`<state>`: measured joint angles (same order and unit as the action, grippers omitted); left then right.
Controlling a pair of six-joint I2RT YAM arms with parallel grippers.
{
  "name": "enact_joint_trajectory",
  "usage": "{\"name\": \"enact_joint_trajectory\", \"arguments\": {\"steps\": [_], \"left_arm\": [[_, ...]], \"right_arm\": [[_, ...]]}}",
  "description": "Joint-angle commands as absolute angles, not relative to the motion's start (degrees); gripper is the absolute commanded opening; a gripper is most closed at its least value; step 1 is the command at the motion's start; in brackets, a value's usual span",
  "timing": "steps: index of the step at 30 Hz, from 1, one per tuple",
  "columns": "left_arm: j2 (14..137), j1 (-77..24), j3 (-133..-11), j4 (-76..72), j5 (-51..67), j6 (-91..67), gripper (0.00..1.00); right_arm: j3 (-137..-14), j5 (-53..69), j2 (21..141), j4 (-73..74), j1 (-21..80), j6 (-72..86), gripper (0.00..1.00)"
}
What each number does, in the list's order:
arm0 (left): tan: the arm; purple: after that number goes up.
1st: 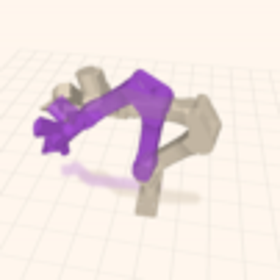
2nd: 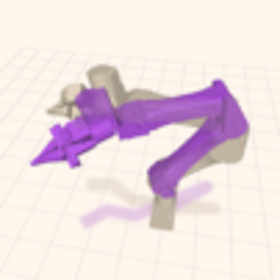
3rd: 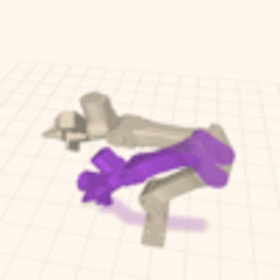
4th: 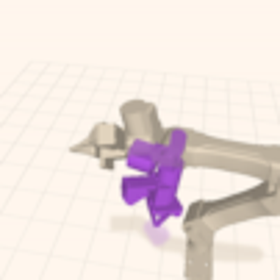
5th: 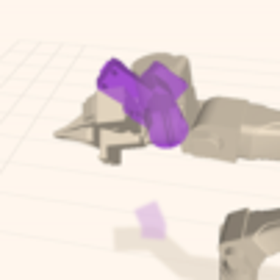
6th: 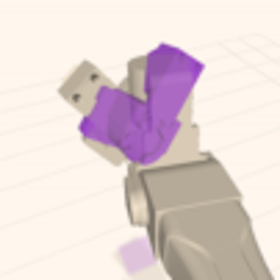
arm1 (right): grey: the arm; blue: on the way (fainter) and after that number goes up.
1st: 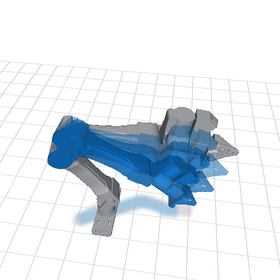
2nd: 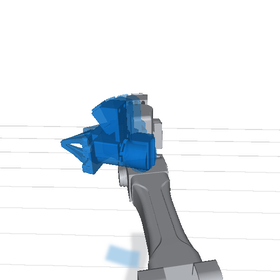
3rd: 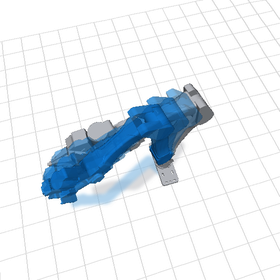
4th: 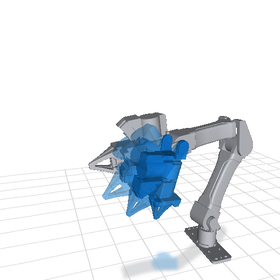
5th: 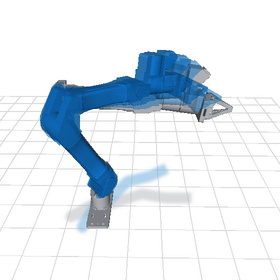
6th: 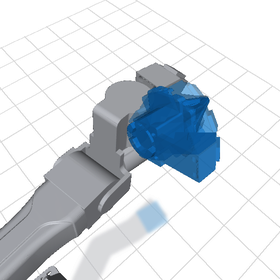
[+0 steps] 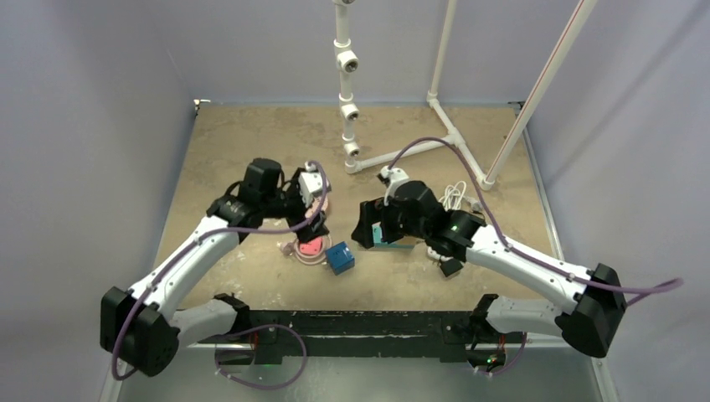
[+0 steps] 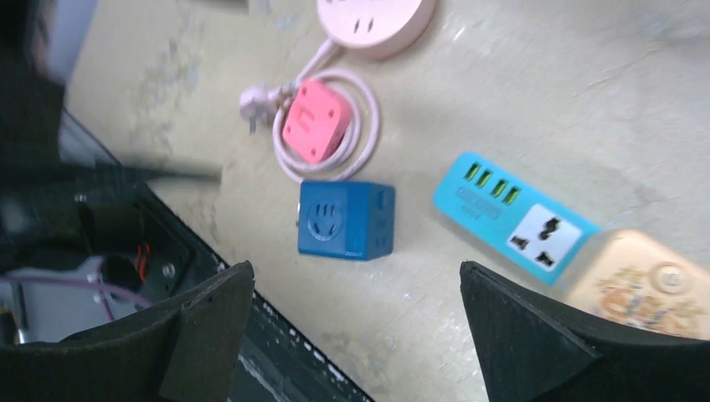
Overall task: Insert the plug
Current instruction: Pick up the plug from the center of the board.
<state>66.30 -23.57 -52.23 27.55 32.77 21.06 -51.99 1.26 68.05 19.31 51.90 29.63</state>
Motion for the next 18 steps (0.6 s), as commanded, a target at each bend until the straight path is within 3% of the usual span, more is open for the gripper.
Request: {"name": "enact_joint_trajectory", "arguments": {"steps": [1,10,18], "left_arm": [[62.41,-31.86,-45.96,24.95,30.77,15.89,0.99],[70.73,-42.91,-46.96,22.08,15.24,14.56,0.99],[76.11,-47.37,-46.63,21.75,12.62,14.26,0.99]], "right_arm": [[-51.19,2.27,63.36,19.03,48.04,33.09,0.94],[-50.36,-2.31,58.94,20.27,46.56,36.21,0.93],[-49.61,-4.83,54.62,21.5,44.78,37.73,0.93]]}}
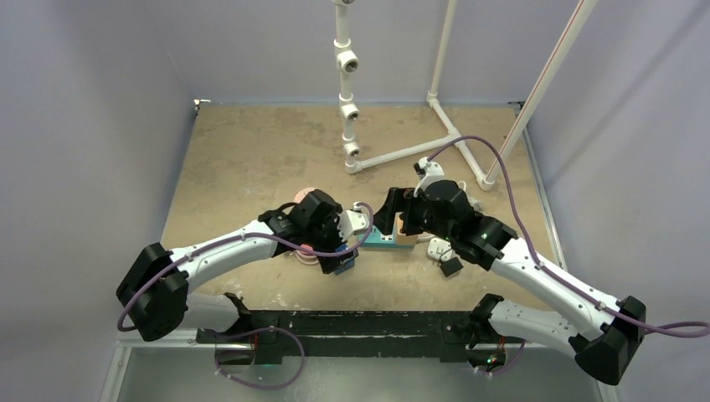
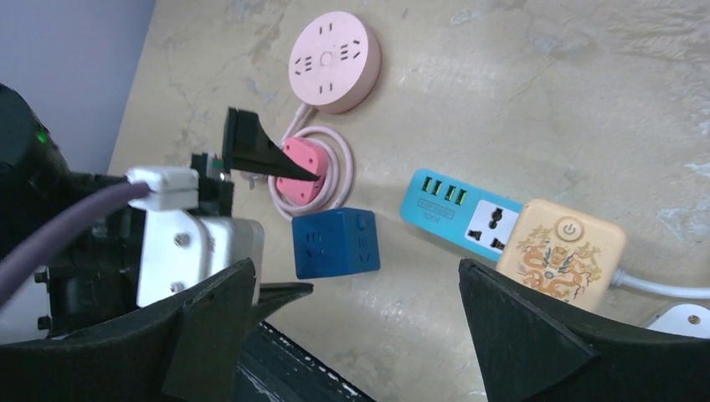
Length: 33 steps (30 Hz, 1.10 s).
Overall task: Insert the plug
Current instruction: Pick up the plug from the center of the board.
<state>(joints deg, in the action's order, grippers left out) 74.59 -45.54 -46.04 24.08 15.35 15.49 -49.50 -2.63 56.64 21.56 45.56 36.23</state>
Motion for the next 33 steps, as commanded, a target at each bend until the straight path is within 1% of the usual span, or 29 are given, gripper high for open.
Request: {"name": "enact_joint_trajectory", "arguments": {"steps": [1,6,9,11,14,15,16,18,20,21,28,33], "left_arm": [[76.6,-47.53,-46.58,21.45,12.54,14.46,0.99],[78.77,-48.68,-45.32,20.43,13.6,15.43,0.99],[79.17,-48.74,-43.29,19.21,12.77,17.24,0.9],[79.36,-48.69,-42.82,19.14,13.12,17.57,0.82],[79.3,-48.7,-43.16,19.23,13.62,17.45,0.64],[79.09,-48.7,-43.53,19.36,13.7,17.57,0.56],[78.84,-48.69,-43.88,19.53,13.67,17.65,0.46],[77.2,-48.61,-44.88,19.62,13.76,17.32,0.18],[74.32,-48.58,-45.83,19.18,15.42,17.14,0.02],[72.43,-48.55,-46.09,18.59,16.43,17.01,0.0],[60.61,-48.6,-47.35,11.33,18.57,15.36,0.0],[57.28,-48.65,-48.89,7.74,19.02,15.81,0.0]], "right_arm": [[-49.65,-4.81,54.59,21.46,44.61,37.78,0.93],[-49.99,-4.67,55.33,21.25,44.28,37.86,0.93],[-49.93,-4.22,55.73,20.79,44.09,38.31,0.92],[-49.64,-3.69,55.93,20.33,44.12,38.74,0.92],[-48.82,-2.82,56.29,19.62,44.07,39.77,0.91],[-48.4,-2.36,56.33,19.31,44.08,40.12,0.91],[-47.96,-1.9,56.34,18.87,44.06,40.42,0.91],[-47.36,-0.96,56.26,17.99,44.01,40.99,0.91],[-47.33,-0.15,56.33,17.2,43.99,41.21,0.91],[-47.55,-0.1,56.41,16.73,44.02,41.29,0.91],[-51.93,7.73,59.65,12.83,43.98,42.51,0.96],[-55.84,12.2,62.29,10.17,43.99,40.86,0.99]]}}
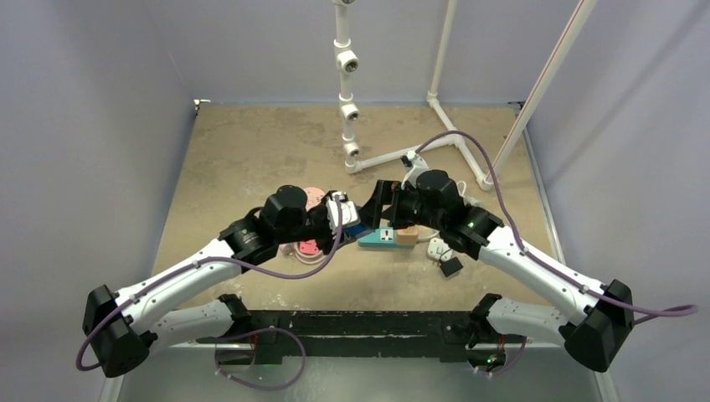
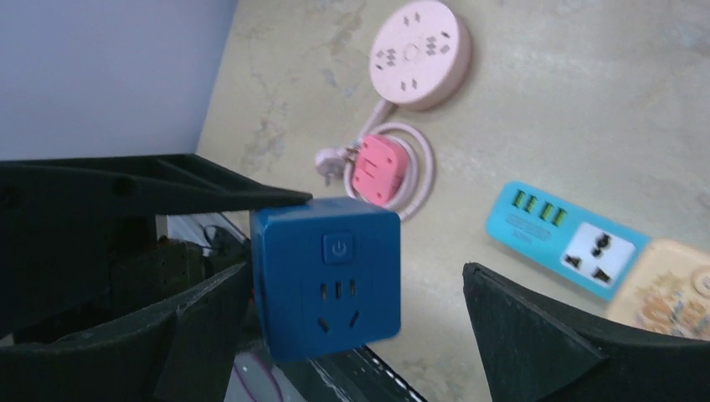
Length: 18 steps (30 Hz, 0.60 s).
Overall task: Insert the plug
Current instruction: Pick up the plug from the center of the board.
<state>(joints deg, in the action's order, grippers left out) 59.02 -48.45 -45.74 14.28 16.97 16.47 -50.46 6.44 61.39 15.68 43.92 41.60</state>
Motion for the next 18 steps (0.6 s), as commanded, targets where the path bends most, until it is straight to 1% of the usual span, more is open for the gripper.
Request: {"name": "enact_joint_trajectory", "arguments": {"steps": [1,7,12,15,18], "left_arm": [[57.3,-48.65,-49.38,7.69,18.86,16.01,0.0],[56.63,-48.62,-50.66,6.29,17.75,17.05,0.0],[54.95,-48.6,-50.6,3.64,13.65,18.85,0.0],[53.8,-48.61,-50.01,2.74,13.03,19.9,0.0],[53.15,-48.65,-49.68,2.21,12.84,20.27,0.0]], "right_arm": [[-56.45,12.69,62.64,9.24,43.98,40.43,0.99],[-57.48,15.44,64.25,8.02,43.99,40.14,0.98],[-57.7,16.7,64.75,10.24,43.96,41.5,0.95],[-58.43,15.97,65.46,12.24,43.98,41.14,0.94],[-58.94,15.5,65.69,12.56,44.03,41.3,0.9]]}}
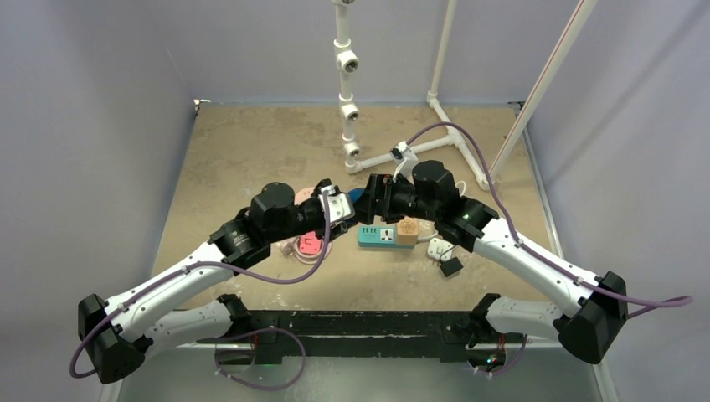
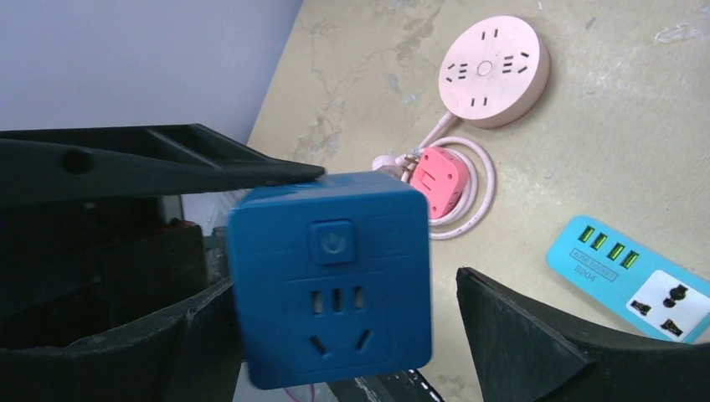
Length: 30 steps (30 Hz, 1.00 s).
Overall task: Insert the plug
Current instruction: Pick up the plug from the center of the board.
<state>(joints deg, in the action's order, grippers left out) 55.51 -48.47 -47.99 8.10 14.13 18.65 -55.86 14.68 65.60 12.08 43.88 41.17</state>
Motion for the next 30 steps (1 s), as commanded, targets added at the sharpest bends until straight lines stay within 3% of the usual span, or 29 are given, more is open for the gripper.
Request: {"name": "enact_joint_trajectory", "arguments": {"steps": [1,4,7,10,12,15,16,17,18,19,20,23,30], "left_arm": [[53.03,-48.61,-49.63,1.99,13.01,20.42,0.0],[52.83,-48.6,-49.0,1.95,14.6,20.98,0.0],[53.22,-48.7,-48.45,2.12,17.25,20.68,0.01],[54.59,-48.69,-48.63,4.48,18.5,20.09,0.18],[54.92,-48.76,-48.63,5.85,18.73,19.92,0.2],[53.97,-48.71,-47.41,5.0,19.05,19.45,0.21],[53.94,-48.74,-47.13,4.78,19.2,19.25,0.23],[54.27,-48.74,-47.17,4.94,19.19,18.8,0.32],[54.85,-48.76,-47.62,5.53,18.76,18.47,0.53],[55.71,-48.7,-48.54,6.82,17.26,18.22,0.81],[56.56,-48.73,-49.58,8.49,15.37,17.68,0.91],[58.75,-47.79,-51.58,13.97,9.17,14.92,0.98],[62.3,-33.87,-48.56,18.63,6.46,8.28,0.99]], "right_arm": [[-59.23,15.29,65.78,12.59,44.03,41.38,0.88],[-60.19,14.74,65.92,12.02,44.0,41.77,0.78],[-61.01,13.93,66.13,11.2,44.0,42.24,0.6],[-61.35,13.12,66.33,11.05,43.97,42.36,0.41],[-61.18,12.42,66.12,11.4,44.02,42.17,0.38],[-61.01,12.41,66.09,11.81,43.97,41.92,0.43],[-60.95,12.47,66.21,11.66,44.03,41.89,0.39],[-61.06,12.18,66.39,11.71,43.97,41.84,0.33],[-61.31,11.5,66.64,12.29,44.02,41.78,0.26],[-61.55,10.23,66.84,13.45,43.98,41.31,0.2],[-61.88,8.89,67.07,14.92,43.97,40.6,0.16],[-63.26,1.91,67.45,21.47,44.0,37.76,0.08],[-62.79,-11.36,64.93,30.58,44.01,35.81,0.0]]}}
